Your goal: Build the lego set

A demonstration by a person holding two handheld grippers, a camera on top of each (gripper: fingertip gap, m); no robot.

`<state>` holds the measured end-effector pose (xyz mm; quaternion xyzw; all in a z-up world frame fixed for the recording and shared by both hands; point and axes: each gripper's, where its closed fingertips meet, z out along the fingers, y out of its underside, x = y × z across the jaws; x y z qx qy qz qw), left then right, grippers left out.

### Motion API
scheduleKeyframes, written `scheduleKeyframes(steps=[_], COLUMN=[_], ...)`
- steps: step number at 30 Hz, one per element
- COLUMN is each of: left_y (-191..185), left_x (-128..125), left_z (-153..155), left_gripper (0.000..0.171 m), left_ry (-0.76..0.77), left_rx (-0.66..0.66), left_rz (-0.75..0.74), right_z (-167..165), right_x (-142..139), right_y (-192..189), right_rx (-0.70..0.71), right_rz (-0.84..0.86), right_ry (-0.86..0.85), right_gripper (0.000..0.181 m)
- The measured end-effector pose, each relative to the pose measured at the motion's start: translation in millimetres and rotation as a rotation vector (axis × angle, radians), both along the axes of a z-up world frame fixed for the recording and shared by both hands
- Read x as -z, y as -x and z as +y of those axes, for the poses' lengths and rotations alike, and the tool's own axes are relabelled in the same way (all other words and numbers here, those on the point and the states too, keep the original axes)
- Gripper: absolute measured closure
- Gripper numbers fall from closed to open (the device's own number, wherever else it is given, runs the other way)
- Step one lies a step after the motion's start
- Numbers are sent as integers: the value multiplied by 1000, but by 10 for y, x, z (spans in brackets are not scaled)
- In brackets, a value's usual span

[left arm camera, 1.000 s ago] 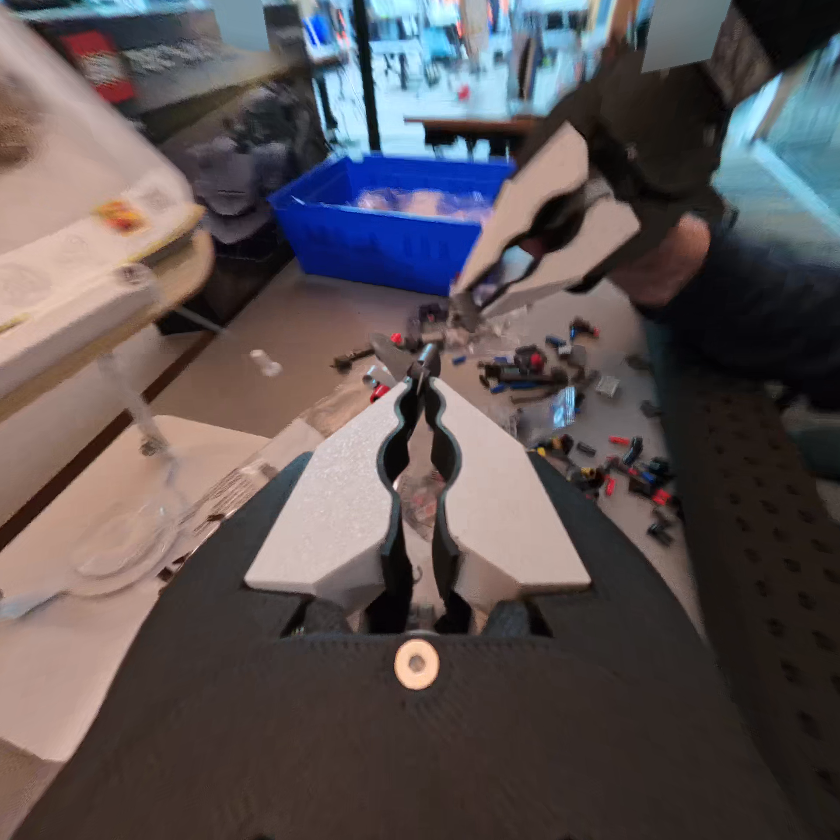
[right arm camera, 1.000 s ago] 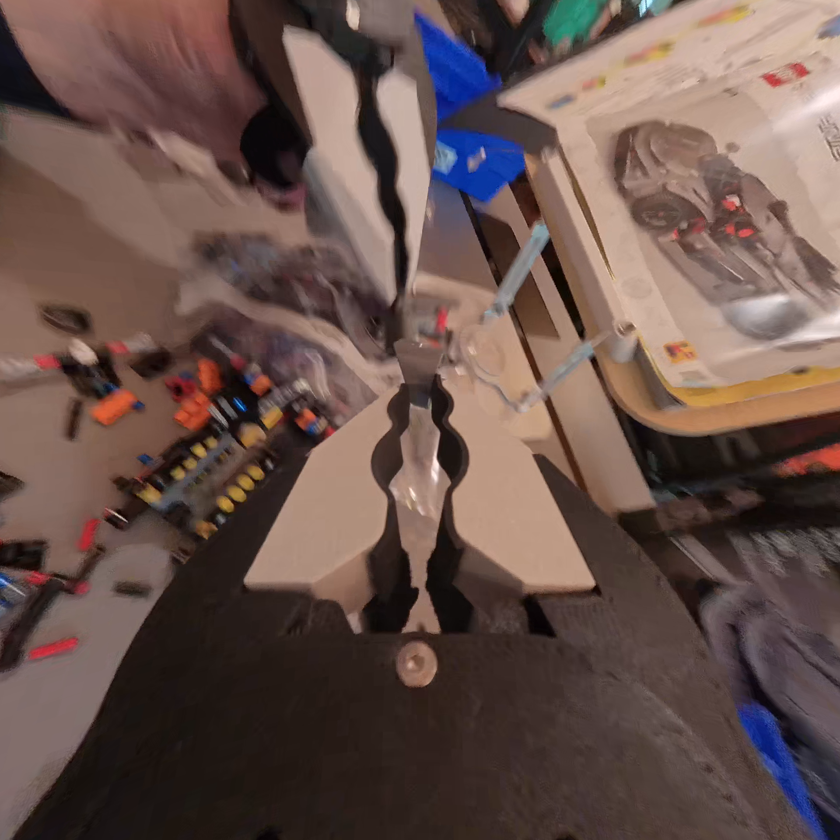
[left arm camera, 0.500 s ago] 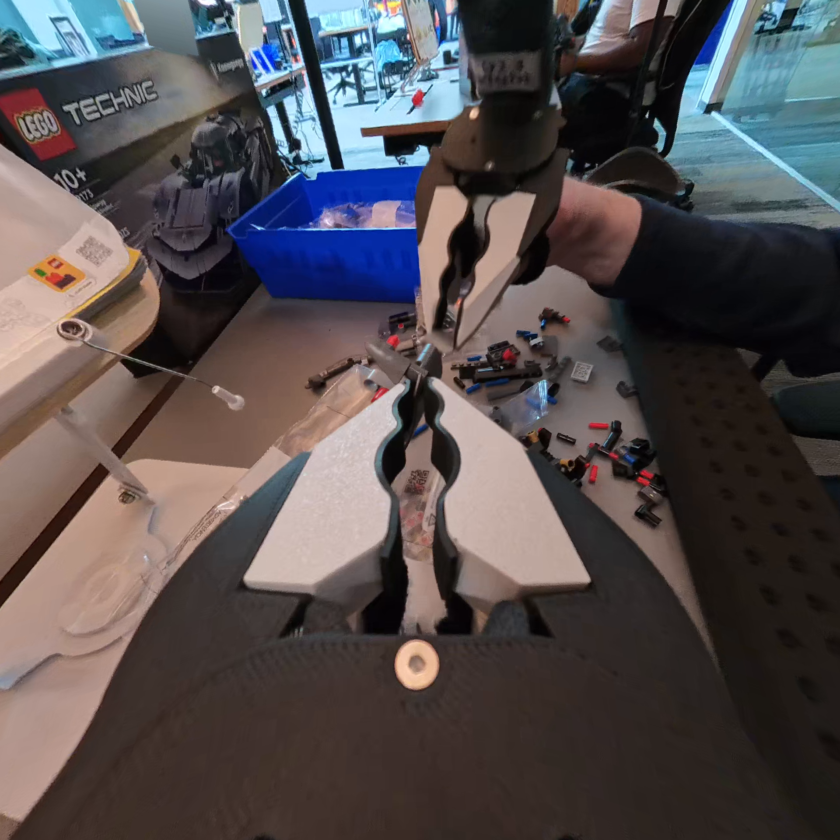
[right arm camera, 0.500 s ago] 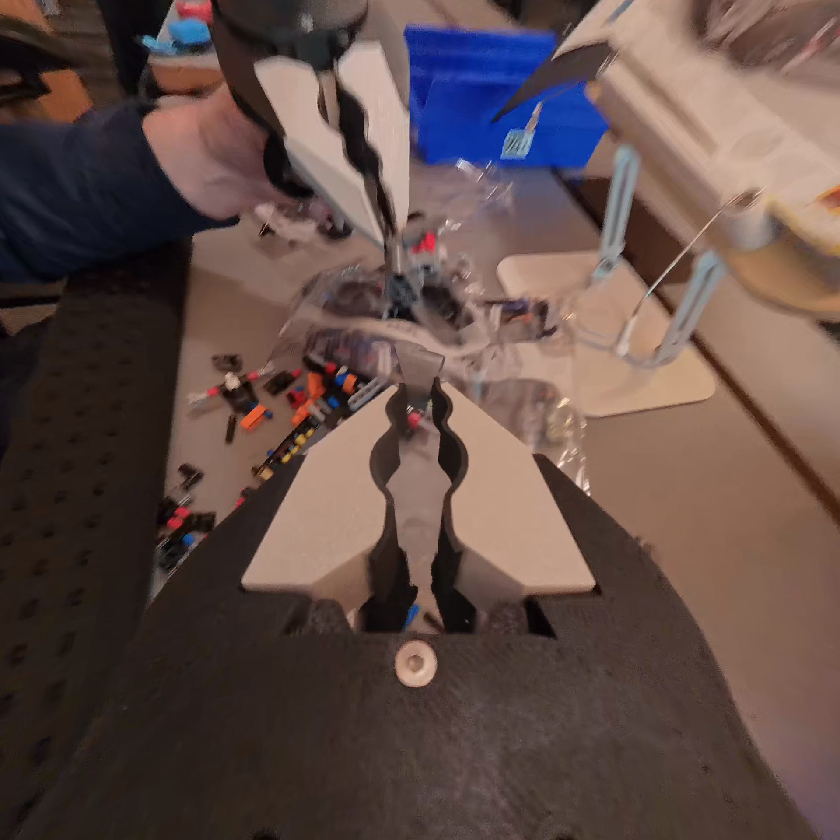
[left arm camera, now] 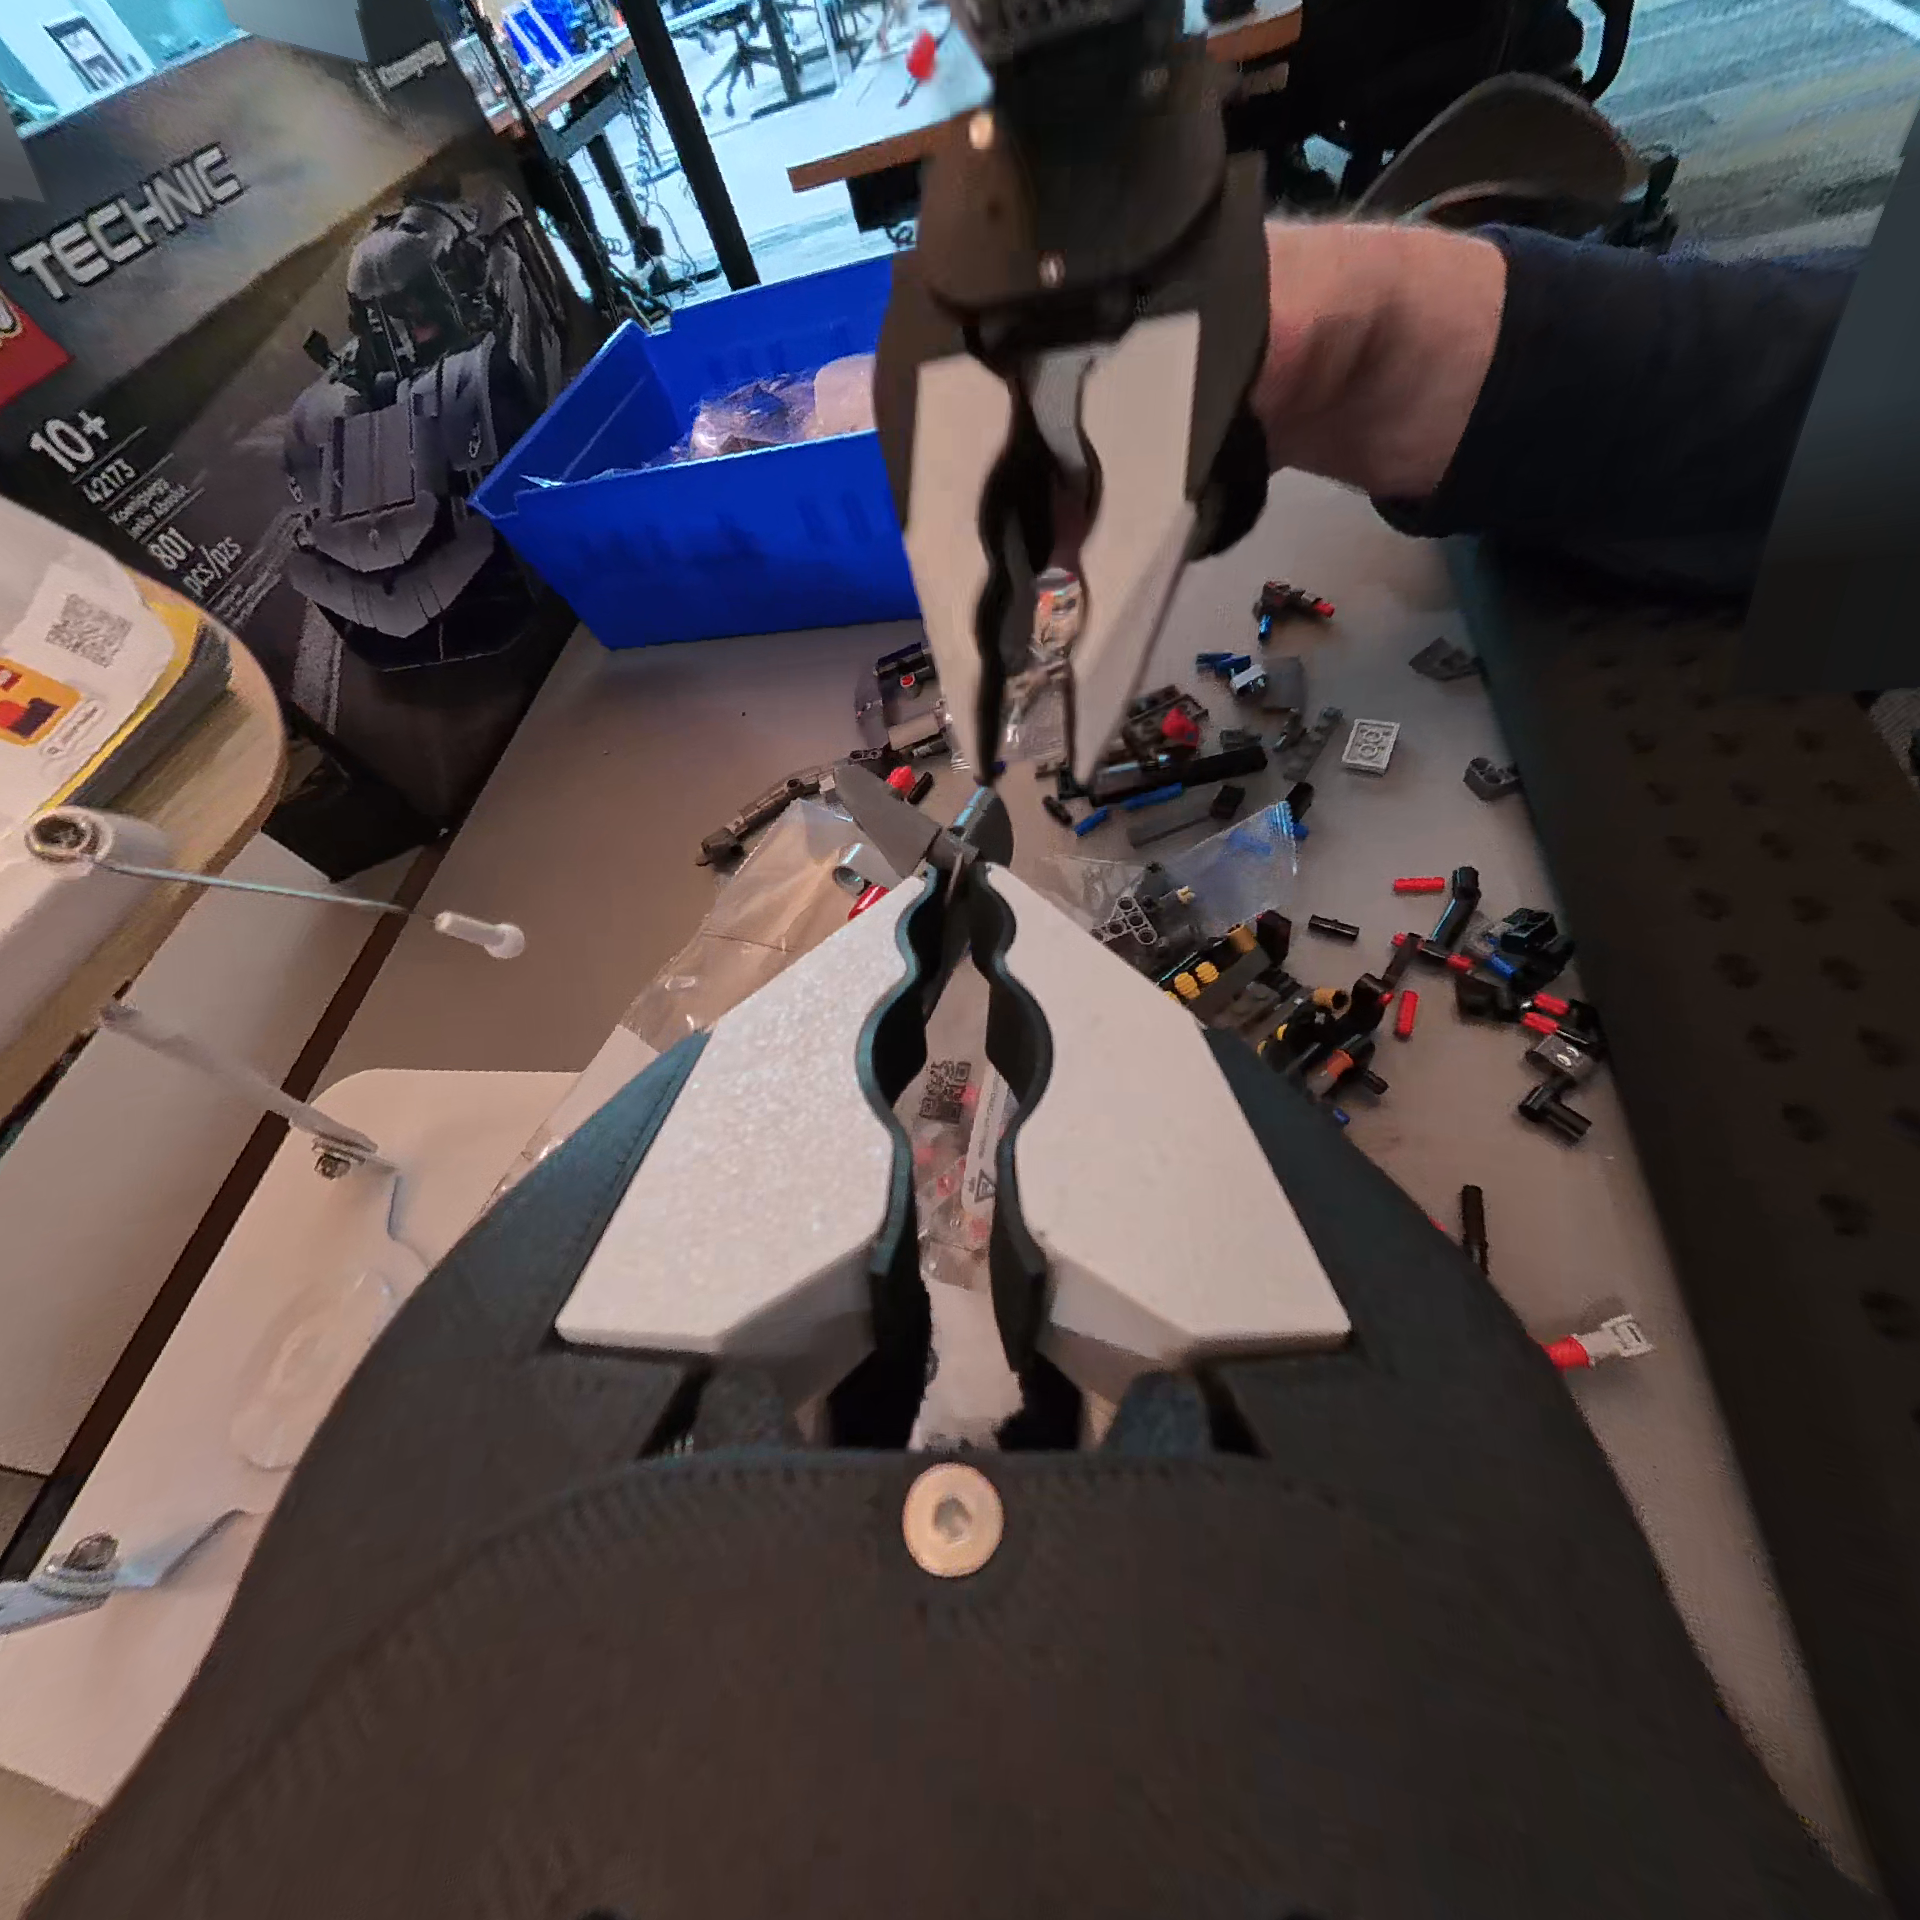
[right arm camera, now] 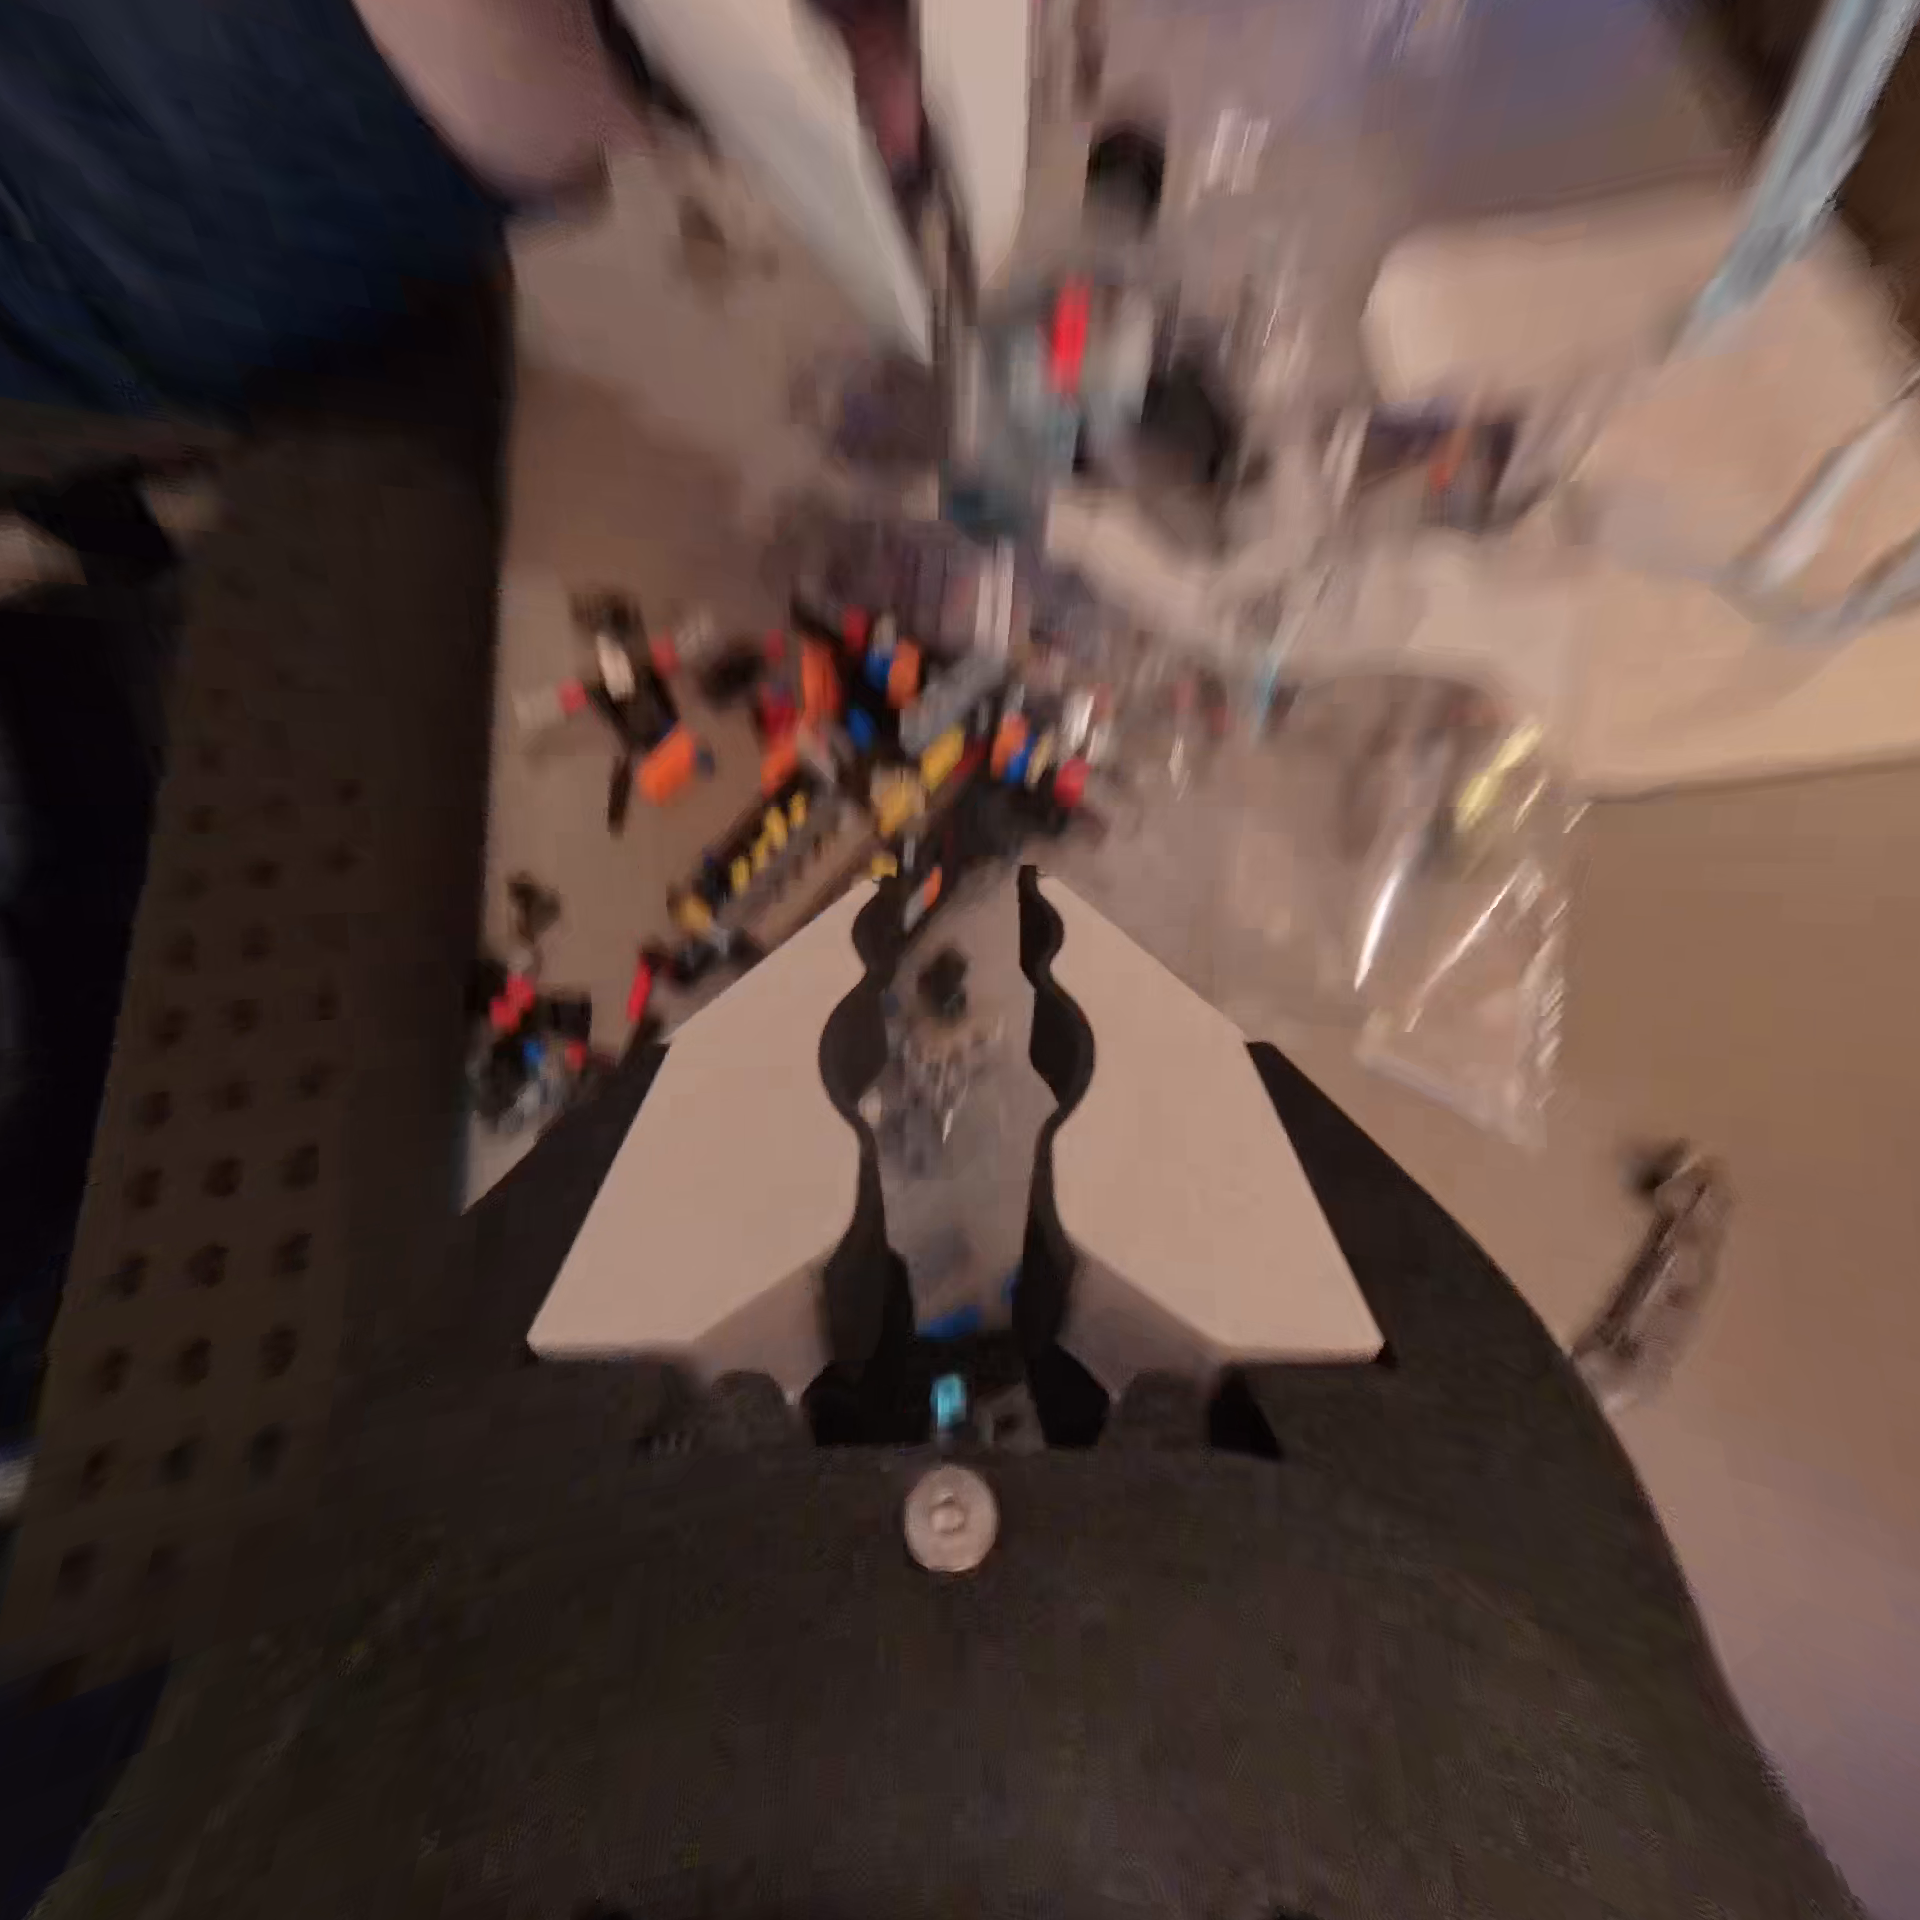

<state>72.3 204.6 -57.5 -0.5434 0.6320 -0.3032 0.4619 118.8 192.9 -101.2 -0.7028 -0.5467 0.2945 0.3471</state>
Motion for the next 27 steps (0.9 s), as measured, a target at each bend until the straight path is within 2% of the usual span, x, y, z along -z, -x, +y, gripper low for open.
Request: scheduleKeyframes(steps=[2,4,7,12,18,27], left_y=[-45,-91,-156,-197,-198,-221], left_x=[28,65,89,93,15,-44], left_z=[-31,-55,-89,-108,-136,-35], left_gripper=[171,171,170,170,170,171], left_ry=[-38,-82,-129,-166,-178,-216], left_rx=[2,0,1,-1,2,-115], left_rz=[26,57,78,90,60,80], right_z=[45,60,178,112,77,168], right_x=[-379,-516,-433,-407,-490,-484], right_y=[128,174,147,210,216,161], right_rx=[17,27,93,48,29,116], right_rz=[212,302,281,299,353,227], right_ry=[-60,-58,-30,17,45,-128], right_gripper=[168,174,173,180,181,181])
